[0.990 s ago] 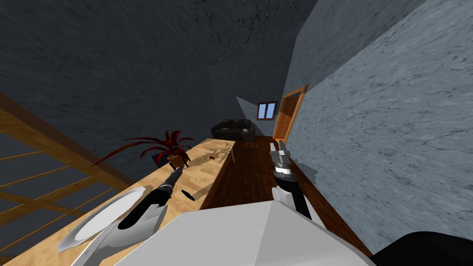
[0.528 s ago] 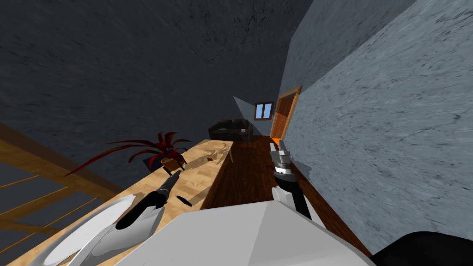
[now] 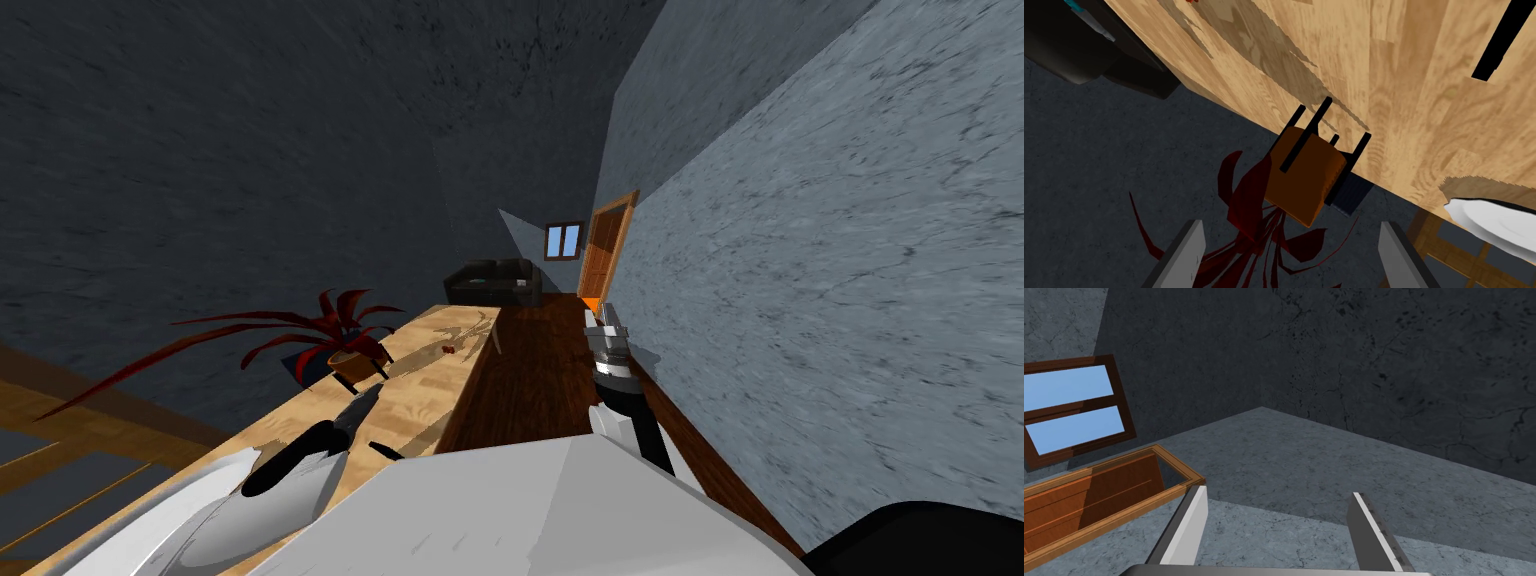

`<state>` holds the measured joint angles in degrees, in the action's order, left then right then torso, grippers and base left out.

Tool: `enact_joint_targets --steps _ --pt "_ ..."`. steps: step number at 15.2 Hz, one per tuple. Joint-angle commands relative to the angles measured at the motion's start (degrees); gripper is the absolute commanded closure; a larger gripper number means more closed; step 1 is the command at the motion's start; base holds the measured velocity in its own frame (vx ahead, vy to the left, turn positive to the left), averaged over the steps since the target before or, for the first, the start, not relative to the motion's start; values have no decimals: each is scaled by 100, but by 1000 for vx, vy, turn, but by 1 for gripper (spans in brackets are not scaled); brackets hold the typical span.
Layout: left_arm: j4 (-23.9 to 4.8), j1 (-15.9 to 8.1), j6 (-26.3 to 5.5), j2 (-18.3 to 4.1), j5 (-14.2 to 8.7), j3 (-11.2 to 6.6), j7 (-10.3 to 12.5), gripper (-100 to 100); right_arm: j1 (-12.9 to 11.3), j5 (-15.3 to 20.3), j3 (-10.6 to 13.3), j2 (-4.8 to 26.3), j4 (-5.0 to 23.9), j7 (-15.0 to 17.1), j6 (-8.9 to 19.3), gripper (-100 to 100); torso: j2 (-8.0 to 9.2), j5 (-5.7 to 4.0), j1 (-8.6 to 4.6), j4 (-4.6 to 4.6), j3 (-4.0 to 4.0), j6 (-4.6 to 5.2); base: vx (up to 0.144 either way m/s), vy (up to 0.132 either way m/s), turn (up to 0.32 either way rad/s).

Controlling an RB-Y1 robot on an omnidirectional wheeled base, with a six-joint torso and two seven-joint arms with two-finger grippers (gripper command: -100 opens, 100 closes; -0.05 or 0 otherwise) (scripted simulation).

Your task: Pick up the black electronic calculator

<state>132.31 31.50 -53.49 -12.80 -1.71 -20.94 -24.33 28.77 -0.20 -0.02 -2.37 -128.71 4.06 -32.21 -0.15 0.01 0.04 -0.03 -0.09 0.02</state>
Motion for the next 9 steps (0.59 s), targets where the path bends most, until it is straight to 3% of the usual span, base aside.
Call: enact_joint_targets --steps 1,5,6,9 --pt "-35 34 -286 44 -18 -62 -74 -100 0 0 0 0 0 0 0 0 0 0 0 0 0 0 36 22 -144" --pt "-35 59 -721 88 -56 -158 -162 -100 0 0 0 0 0 0 0 0 0 0 -1 0 0 -1 26 19 -87" --pt "-36 83 -858 135 -92 -250 -247 -100 1 0 0 0 0 0 0 0 1 0 -1 0 1 -2 26 19 -113" --pt "-36 83 -1086 135 -92 -250 -247 -100 1 0 0 0 0 0 0 0 1 0 -1 0 0 -2 21 17 -65"
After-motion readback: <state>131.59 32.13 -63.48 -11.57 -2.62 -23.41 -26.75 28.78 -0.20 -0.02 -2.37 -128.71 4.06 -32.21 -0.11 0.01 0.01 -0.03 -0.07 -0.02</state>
